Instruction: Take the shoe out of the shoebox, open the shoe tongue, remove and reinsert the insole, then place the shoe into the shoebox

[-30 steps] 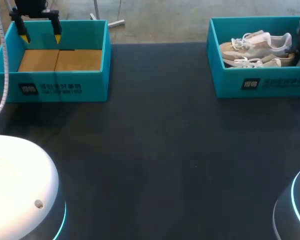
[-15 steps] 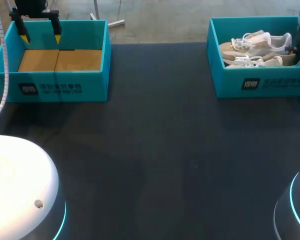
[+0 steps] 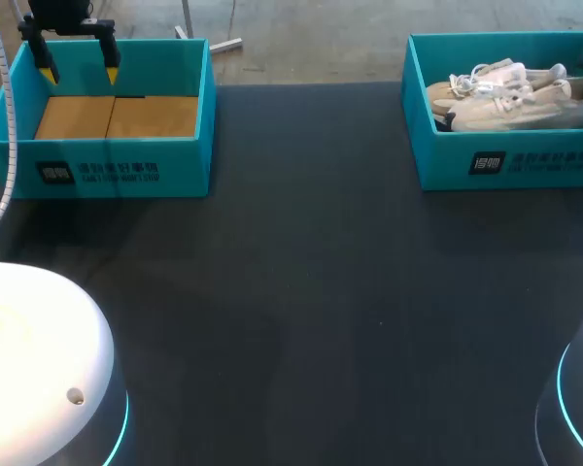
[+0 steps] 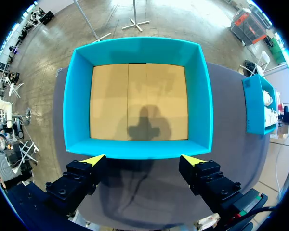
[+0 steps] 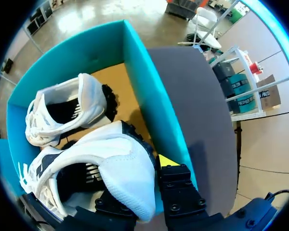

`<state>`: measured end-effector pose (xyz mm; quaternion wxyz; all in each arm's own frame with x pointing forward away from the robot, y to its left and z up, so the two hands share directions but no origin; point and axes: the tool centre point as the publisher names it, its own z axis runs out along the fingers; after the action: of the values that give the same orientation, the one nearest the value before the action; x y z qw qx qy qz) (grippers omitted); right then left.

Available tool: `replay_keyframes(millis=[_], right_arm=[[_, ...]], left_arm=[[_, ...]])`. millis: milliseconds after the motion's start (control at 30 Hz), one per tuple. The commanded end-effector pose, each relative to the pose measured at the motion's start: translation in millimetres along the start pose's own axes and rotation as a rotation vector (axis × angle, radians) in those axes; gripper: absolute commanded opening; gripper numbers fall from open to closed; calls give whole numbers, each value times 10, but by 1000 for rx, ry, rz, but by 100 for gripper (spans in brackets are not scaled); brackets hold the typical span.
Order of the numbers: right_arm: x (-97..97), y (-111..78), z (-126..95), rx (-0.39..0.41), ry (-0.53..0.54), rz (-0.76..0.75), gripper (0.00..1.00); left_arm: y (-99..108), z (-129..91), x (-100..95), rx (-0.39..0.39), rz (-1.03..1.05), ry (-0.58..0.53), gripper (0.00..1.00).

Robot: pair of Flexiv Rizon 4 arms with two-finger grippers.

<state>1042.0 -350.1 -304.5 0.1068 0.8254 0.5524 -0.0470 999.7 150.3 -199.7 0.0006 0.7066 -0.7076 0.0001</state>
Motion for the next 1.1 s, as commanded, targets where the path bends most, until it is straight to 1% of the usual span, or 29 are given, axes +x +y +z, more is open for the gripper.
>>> replay_keyframes(millis=[33,133,267,433,500,567,700,800,967,1100], right_arm=[[-53,-1,-182,6,-25,36,0],[-97,48,-275,20,-41,78,0],[-145,83,-433,7,-38,96,0],[-178,83,-640,12,-62,122,0],[-189,53,-763,20,-72,133,0],[-190,11,-876,28,-81,137,0],[-187,-101,-1108,85,-96,157,0],[-228,-184,-1279,110,-94,173,0],[-270,-375,-1605,109,-98,176,0],[-279,-572,-1812,102,-98,186,0]], left_arm=[[0,1,1,0,0,0,100],[0,1,1,0,0,0,100],[0,1,1,0,0,0,100],[0,1,1,0,0,0,100],[0,1,1,0,0,0,100],[0,1,1,0,0,0,100],[0,1,1,0,0,0,100],[0,1,1,0,0,0,100],[0,1,1,0,0,0,100],[0,1,1,0,0,0,100]])
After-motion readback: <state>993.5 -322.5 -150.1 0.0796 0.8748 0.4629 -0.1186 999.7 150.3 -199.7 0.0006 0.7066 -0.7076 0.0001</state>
